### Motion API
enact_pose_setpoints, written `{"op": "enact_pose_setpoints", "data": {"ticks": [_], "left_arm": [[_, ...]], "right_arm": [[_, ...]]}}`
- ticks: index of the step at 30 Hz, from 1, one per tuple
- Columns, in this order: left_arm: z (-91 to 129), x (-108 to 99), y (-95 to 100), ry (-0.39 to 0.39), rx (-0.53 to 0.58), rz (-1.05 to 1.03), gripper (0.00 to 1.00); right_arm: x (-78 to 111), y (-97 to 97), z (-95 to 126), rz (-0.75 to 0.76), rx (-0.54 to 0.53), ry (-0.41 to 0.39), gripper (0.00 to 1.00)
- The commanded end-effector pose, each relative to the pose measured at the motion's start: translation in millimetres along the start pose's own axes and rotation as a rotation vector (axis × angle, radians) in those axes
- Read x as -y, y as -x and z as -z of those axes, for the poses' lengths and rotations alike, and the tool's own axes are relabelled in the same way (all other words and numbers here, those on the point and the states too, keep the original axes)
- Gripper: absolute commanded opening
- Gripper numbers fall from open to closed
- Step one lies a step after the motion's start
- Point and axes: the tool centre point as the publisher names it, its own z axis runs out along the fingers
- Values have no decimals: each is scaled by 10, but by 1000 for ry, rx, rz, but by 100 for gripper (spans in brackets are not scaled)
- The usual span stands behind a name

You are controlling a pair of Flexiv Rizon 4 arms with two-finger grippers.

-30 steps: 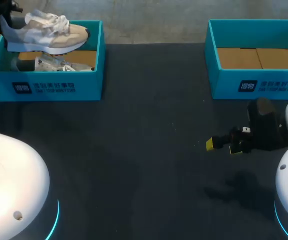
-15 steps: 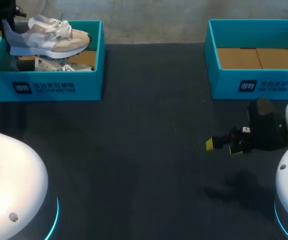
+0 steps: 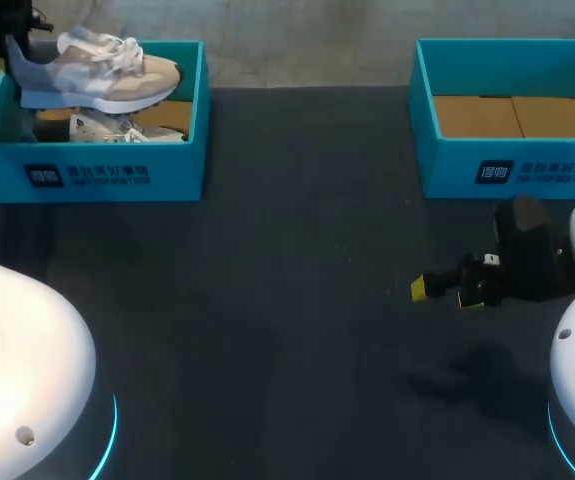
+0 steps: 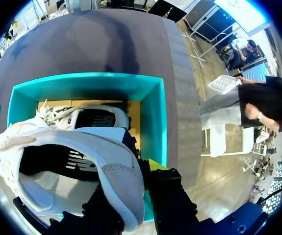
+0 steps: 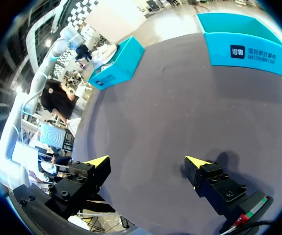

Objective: Take the shoe out of the shoebox, open the shoe tongue, remove and reinsert the insole, then place the shoe into the shoebox

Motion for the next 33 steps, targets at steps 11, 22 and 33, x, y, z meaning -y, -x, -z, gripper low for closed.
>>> {"op": "enact_pose_setpoints", "data": {"ticks": [11, 22, 33], "left_arm": [[194, -49, 3, 36, 19, -3, 0], [400, -41, -59, 71, 25, 4, 0], [446, -207, 33, 88, 4, 20, 0]], "right_arm": [[20, -15, 6, -2, 5, 2, 100], [20, -15, 6, -2, 5, 2, 100], [20, -15, 6, -2, 5, 2, 100]]}}
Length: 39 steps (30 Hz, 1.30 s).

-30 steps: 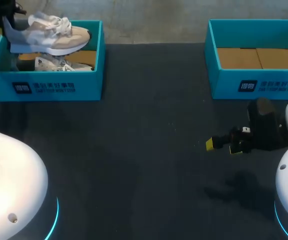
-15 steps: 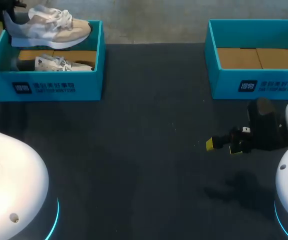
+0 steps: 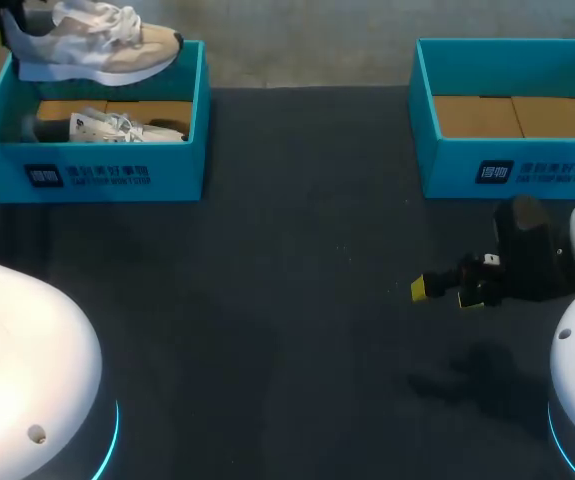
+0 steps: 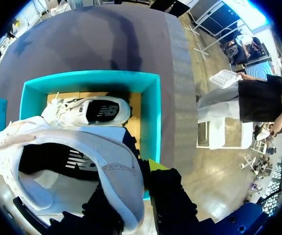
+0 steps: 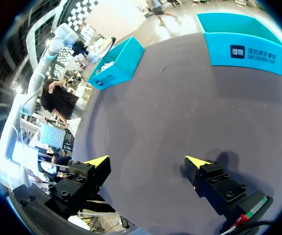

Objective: Take the shoe out of the shoebox, open the shoe tongue, remove and reinsert the insole, then place the shoe into the shoebox

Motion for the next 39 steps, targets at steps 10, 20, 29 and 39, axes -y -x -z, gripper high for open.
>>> {"op": "enact_pose_setpoints", "data": {"ticks": [10, 20, 29, 39], "left_arm": [[-58, -285, 271, 19, -43, 23, 0], [-176, -465, 412, -4, -60, 39, 0], [-325, -525, 536, -32, -110, 40, 0], [-440, -525, 576, -55, -139, 45, 0]], "right_arm": [[20, -15, 6, -2, 5, 2, 100], [20, -15, 6, -2, 5, 2, 100], [20, -15, 6, -2, 5, 2, 100], [20, -15, 6, -2, 5, 2, 100]]}}
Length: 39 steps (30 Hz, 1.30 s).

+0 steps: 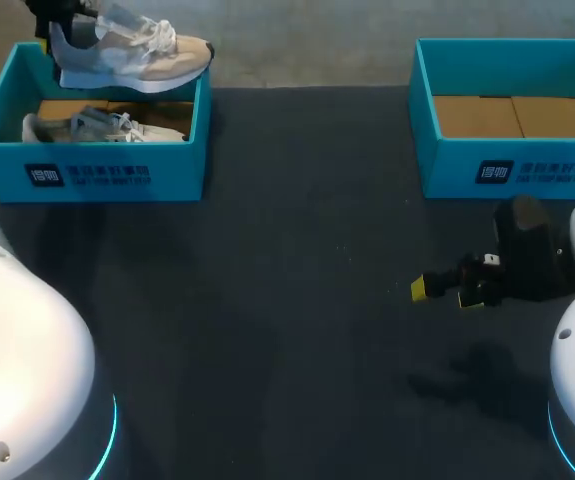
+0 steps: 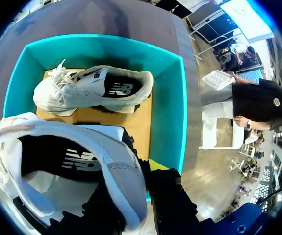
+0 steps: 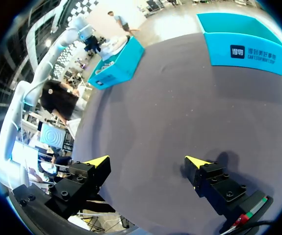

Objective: Take the shoe out of the shoebox, open the shoe tongue, remove and reinsert the insole, then place the shoe into the shoebox

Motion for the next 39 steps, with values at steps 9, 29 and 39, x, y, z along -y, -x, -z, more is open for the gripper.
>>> {"op": "enact_pose_setpoints", "data": {"ticks": [9, 29, 39], "left_arm": [[-32, -64, -11, -26, 5, 7, 0], [424, 38, -466, 19, 176, -25, 0], [450, 115, -550, 38, 178, -24, 0]], "right_arm": [[20, -15, 6, -2, 5, 2, 100], [20, -15, 6, -2, 5, 2, 100], [20, -15, 6, -2, 5, 2, 100]]}}
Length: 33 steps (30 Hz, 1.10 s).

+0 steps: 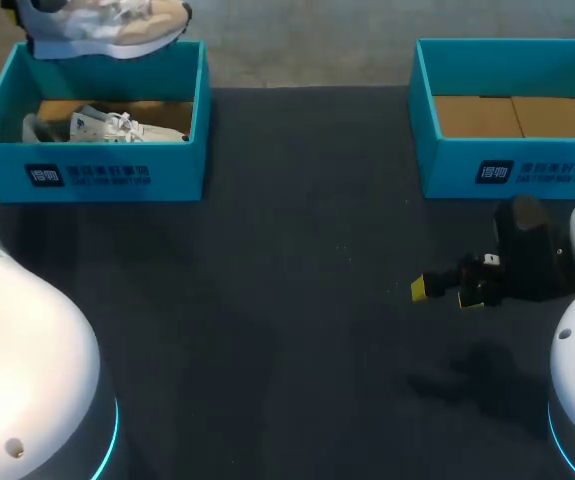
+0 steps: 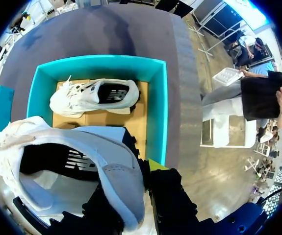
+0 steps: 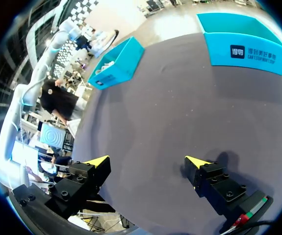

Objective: Take the shoe out of the shoebox, open the shoe tongue, remove and reinsert the insole, then place the shoe into the shoebox

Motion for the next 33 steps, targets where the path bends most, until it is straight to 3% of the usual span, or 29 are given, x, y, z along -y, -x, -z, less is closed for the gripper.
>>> {"op": "enact_pose_setpoints", "data": {"ticks": [1, 23, 33], "left_arm": [[-2, 117, -29, 26, -5, 5, 0], [-186, 162, -317, 9, -37, 48, 0], [-320, 145, -345, 14, -53, 29, 0]], "right_arm": [[20, -15, 6, -2, 5, 2, 100], [20, -15, 6, -2, 5, 2, 100], [20, -15, 6, -2, 5, 2, 100]]}}
